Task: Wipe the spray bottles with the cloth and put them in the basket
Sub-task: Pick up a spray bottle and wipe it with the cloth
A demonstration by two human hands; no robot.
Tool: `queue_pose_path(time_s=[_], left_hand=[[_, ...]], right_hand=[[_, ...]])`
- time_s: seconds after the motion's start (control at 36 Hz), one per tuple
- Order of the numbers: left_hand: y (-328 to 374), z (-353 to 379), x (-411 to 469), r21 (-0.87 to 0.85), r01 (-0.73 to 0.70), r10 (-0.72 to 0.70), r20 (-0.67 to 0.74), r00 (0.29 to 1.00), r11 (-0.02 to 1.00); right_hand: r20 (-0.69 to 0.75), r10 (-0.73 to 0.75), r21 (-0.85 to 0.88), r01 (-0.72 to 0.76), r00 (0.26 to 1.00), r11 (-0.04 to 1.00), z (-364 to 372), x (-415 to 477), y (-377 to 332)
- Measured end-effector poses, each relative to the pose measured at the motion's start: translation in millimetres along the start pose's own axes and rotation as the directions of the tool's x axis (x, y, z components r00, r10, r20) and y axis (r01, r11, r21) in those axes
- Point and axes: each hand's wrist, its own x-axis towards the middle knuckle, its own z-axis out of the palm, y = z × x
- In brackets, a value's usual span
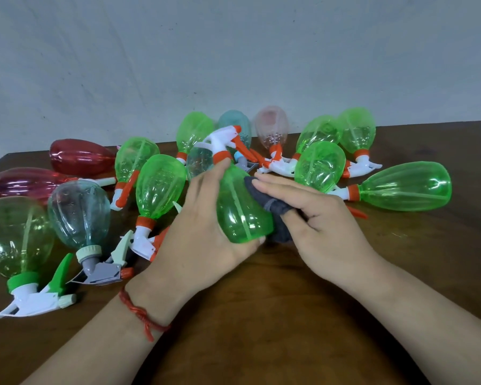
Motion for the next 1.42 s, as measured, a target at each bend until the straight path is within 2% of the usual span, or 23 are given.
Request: queue_pose_path(time_s=[0.14, 0.31, 0.39, 0.5, 0.64, 0.78, 1.0, 1.25, 1.42], left_hand=[[5, 2, -4, -0.117, -0.053, 0.064, 0.092, 0.994, 0.992], [7, 0, -6, -0.163, -0.107, 0.133, 0.151, 0.98, 0.981], [6, -1, -5, -0.245, -0.09, 0.127, 0.137, 0.982, 0.965], [7, 0, -6, -0.341, -0.058, 0.108, 0.129, 0.986, 0.938], [7, -2, -4, -0.307, -0.059, 0.099, 0.118, 0.988, 0.95], [5, 1, -3, -0.198, -0.066, 0.088, 0.104, 0.991, 0.978], [3, -2, 0, -0.193, 0.093, -0.097, -0.01, 0.995, 0.977], [4, -1, 6, -0.336, 0.201, -0.234, -0.063, 0.97, 0.92], [4, -5, 4, -0.254, 0.159, -0.176, -0.048, 0.983, 0.954]], right_hand=[[-0.01, 0.137, 0.186, -0.133, 0.991, 0.974, -6, 3, -2], [-0.02, 0.263, 0.418, -0.231, 0.964, 0.879, -7, 7, -4], [0.003, 0.297, 0.584, -0.243, 0.955, 0.775, -6, 9, -3], [0.016, 0.277, 0.664, -0.217, 0.961, 0.715, -5, 7, -1], [-0.021, 0.221, 0.534, -0.176, 0.975, 0.827, -5, 5, -5], [-0.005, 0.216, 0.437, -0.193, 0.976, 0.879, -6, 4, -7], [0.057, 0.026, 0.205, -0.037, 0.998, 0.978, -2, -2, -6], [0.084, -0.05, 0.189, 0.033, 0.995, 0.982, -3, -5, -6], [0.05, 0.022, 0.204, -0.031, 0.999, 0.978, 0, -2, 0]])
